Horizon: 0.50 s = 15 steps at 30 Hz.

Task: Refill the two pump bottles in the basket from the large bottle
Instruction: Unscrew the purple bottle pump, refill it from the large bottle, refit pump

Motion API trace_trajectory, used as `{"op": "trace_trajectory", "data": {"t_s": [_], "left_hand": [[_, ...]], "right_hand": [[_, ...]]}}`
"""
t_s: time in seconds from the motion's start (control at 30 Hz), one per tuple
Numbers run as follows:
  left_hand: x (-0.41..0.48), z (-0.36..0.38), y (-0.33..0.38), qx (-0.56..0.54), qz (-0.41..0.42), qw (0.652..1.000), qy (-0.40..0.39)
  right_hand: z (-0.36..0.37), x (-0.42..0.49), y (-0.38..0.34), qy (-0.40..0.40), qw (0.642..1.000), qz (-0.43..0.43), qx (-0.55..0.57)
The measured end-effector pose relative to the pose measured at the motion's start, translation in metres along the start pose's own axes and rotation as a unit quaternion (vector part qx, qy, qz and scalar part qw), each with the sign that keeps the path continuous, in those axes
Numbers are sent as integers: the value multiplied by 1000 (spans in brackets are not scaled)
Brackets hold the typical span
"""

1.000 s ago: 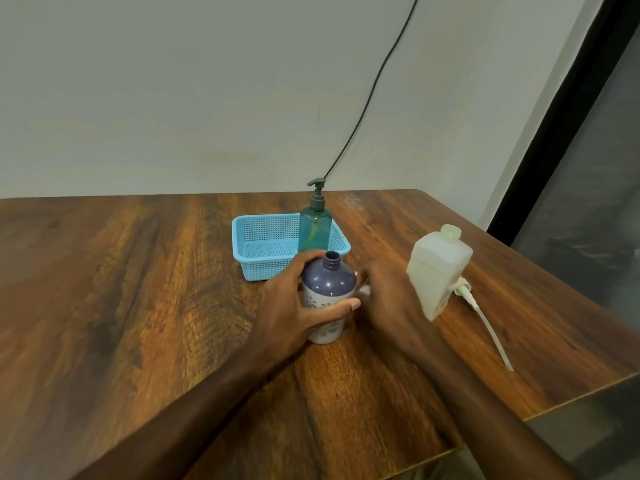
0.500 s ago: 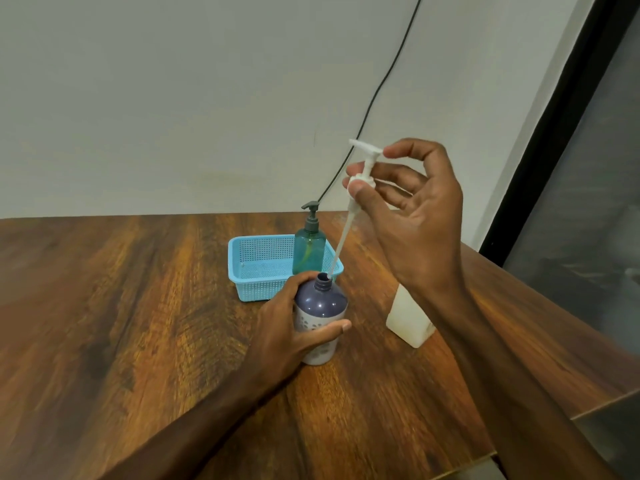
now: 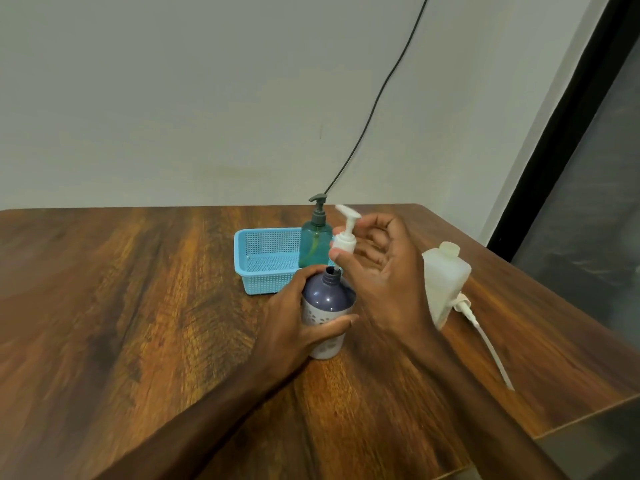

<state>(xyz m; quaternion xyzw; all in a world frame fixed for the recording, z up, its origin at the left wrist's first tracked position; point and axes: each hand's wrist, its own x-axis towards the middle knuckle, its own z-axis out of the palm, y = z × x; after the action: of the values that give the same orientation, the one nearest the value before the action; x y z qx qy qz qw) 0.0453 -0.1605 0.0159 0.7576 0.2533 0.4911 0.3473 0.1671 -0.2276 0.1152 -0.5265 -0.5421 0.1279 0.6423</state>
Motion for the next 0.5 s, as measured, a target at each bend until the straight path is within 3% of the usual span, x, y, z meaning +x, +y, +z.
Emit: {"op": "trace_trajectory", "data": {"t_s": [0.13, 0.3, 0.5], "left_hand": [[0, -1, 1, -7, 3, 1000, 5], [-2, 1, 8, -6, 7, 1000, 19], [0, 3, 4, -5, 0, 1000, 18]], "right_hand": [[0, -6, 8, 32, 999, -10, -26], [0, 1, 8, -20, 995, -61, -74], [0, 1, 20, -50, 994, -35, -88]]}}
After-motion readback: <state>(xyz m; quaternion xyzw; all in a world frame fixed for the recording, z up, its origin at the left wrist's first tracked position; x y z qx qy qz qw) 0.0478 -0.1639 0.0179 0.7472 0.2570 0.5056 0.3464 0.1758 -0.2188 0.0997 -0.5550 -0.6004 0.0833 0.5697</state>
